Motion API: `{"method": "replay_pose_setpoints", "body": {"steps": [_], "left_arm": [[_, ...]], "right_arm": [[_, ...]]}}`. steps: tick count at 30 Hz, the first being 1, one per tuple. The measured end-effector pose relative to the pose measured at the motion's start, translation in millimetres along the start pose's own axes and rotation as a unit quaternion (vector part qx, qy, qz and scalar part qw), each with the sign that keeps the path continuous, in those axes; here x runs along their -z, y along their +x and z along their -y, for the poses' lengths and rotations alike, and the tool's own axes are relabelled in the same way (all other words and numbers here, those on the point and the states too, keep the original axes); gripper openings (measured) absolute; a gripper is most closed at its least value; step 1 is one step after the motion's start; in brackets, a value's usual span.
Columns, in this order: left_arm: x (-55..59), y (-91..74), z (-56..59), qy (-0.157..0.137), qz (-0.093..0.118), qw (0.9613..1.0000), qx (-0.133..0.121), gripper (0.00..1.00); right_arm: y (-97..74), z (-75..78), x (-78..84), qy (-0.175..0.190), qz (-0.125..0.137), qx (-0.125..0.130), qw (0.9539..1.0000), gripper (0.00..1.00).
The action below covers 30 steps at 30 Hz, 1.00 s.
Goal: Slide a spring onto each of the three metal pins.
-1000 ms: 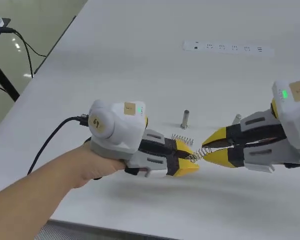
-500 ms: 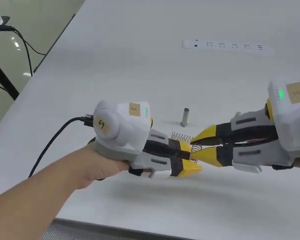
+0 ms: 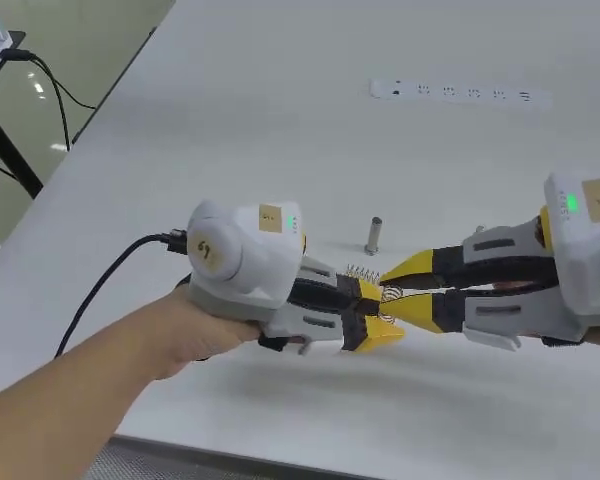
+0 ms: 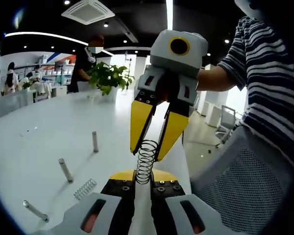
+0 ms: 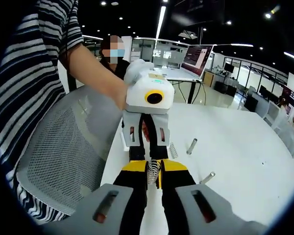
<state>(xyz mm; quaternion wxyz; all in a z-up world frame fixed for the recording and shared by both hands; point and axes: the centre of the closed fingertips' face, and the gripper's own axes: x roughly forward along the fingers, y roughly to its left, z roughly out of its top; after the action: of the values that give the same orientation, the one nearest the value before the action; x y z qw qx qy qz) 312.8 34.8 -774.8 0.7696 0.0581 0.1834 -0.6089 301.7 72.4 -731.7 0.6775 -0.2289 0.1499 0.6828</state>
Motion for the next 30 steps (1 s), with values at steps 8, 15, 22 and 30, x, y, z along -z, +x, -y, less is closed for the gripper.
{"method": "replay_pose_setpoints", "body": {"steps": [8, 15, 22, 30], "left_arm": [[-3.9, 1.4, -2.0, -0.005, 0.009, 0.9999, -0.007, 0.05], [-5.1, -0.3, -5.5, -0.007, 0.012, 0.9998, -0.015, 0.08], [-1.8, -2.9, -9.3, -0.021, 0.008, 0.9995, -0.023, 0.14], [2.8, -11.7, -16.0, -0.023, 0.004, 0.9989, -0.042, 0.20]], "right_arm": [[-0.3, 0.7, 0.7, -0.020, -0.009, 0.002, 0.9998, 0.07], [-0.8, 2.4, 2.1, -0.027, -0.010, 0.007, 0.9995, 0.07], [-1.0, 6.3, 3.0, -0.028, -0.011, 0.014, 0.9995, 0.07], [-2.0, 11.8, 3.4, -0.027, -0.012, 0.025, 0.9992, 0.07]]}}
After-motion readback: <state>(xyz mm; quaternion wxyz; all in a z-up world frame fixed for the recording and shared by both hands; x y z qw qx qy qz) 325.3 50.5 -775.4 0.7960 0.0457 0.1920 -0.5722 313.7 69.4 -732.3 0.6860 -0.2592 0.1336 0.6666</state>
